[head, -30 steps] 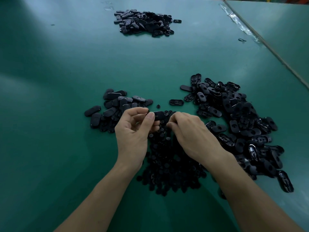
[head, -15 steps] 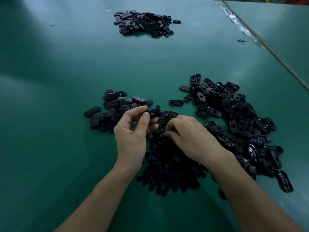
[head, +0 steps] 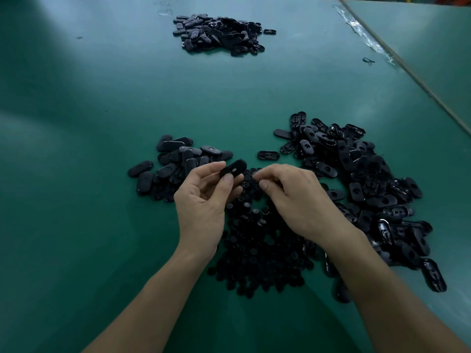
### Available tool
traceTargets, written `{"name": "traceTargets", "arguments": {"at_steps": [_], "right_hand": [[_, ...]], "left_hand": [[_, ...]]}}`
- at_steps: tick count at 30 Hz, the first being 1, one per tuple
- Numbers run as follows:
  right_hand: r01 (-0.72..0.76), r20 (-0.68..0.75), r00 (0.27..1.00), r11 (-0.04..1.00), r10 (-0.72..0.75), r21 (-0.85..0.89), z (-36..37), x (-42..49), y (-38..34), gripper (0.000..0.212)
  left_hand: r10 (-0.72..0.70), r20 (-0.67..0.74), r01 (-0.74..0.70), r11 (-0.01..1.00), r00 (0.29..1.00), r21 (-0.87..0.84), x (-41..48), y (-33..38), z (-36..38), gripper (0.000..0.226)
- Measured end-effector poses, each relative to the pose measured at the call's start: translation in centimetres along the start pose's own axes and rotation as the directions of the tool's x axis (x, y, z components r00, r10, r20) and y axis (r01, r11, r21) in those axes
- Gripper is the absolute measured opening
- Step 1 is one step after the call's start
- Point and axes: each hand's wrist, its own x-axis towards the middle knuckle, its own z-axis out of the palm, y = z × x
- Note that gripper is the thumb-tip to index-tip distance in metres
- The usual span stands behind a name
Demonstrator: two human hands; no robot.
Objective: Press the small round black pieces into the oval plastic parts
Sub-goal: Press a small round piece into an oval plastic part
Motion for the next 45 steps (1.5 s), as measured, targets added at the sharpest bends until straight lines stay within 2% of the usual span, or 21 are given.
{"name": "traceTargets", "arguments": {"at_steps": [8,14,19,24,28,36,45], "right_hand": [[0.039,-0.163,0.987,0.981,-0.008,0.191,-0.2,-0.5,-0.4,0.011],[0.054,-0.201,0.979,0.943,0.014,0.329,-0.7,-0.5,-0.8,0.012],[0.023,-0.217,0.974,0.918,0.069,0.396,-0.5,-0.5,-0.9,0.023],[0.035,-0.217,0.975,0.919,0.055,0.393,-0.1,-0.5,-1.2,0.019],[-0.011,-0.179,0.98,0.922,0.087,0.386,0.3,-0.6,-1.1,0.018],[-0.061,-0.19,0.976,0.971,0.107,0.229,0.7,-0.5,-1.9,0.024],[-0.087,-0.132,0.986,0.992,0.098,0.09,0.1,-0.5,-2.4,0.027]], "left_hand": [[0.015,0.045,-0.017,0.999,0.999,0.034,0.0,-0.2,-0.3,0.021],[0.022,0.059,-0.025,0.998,0.998,0.052,-0.1,-0.3,-0.3,0.026],[0.026,0.071,-0.031,0.996,0.997,0.078,-0.2,-0.2,-0.3,0.025],[0.023,0.101,-0.036,0.991,0.995,0.126,-0.3,-0.1,-0.3,0.022],[0.004,0.139,-0.025,0.987,0.99,0.156,-0.4,0.0,-0.3,0.021],[0.003,0.167,-0.037,0.979,0.986,0.2,-0.5,0.1,-0.2,0.021],[0.011,0.211,-0.07,0.959,0.977,0.274,-0.6,0.1,-0.3,0.024]]}}
